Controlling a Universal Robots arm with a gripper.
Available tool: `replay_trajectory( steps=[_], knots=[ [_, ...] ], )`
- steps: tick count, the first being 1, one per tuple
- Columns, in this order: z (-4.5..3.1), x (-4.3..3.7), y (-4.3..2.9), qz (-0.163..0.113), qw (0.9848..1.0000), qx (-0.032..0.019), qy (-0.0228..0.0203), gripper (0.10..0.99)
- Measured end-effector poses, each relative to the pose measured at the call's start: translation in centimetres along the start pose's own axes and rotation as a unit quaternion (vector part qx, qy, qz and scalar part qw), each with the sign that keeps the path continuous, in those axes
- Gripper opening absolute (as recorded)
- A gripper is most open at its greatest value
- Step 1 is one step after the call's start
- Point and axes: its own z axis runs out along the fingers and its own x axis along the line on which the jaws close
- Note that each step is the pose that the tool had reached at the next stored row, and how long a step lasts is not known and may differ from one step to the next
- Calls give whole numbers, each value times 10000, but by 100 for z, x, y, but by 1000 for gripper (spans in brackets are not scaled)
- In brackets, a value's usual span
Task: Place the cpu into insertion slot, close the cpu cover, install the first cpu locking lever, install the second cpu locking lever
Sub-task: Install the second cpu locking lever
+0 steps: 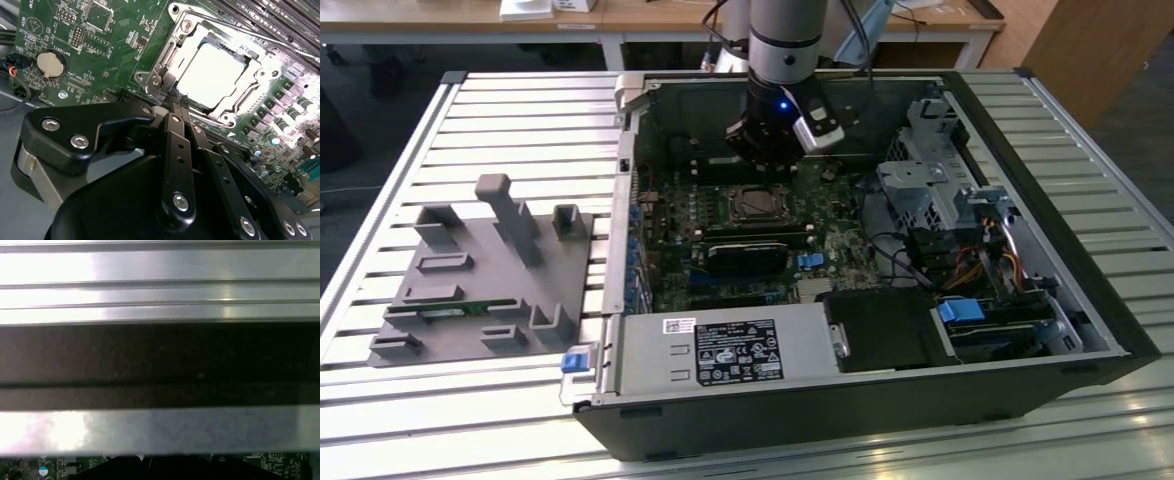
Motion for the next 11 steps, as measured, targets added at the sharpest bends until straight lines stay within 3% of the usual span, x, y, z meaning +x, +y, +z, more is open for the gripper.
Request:
replay_trajectory(
  steps=[5, 11],
  knots=[
    [-90, -1, 3, 0, 10000, 0, 0, 106],
    [-95, -2, -36, -1, 10000, 0, 0, 106]
  ],
)
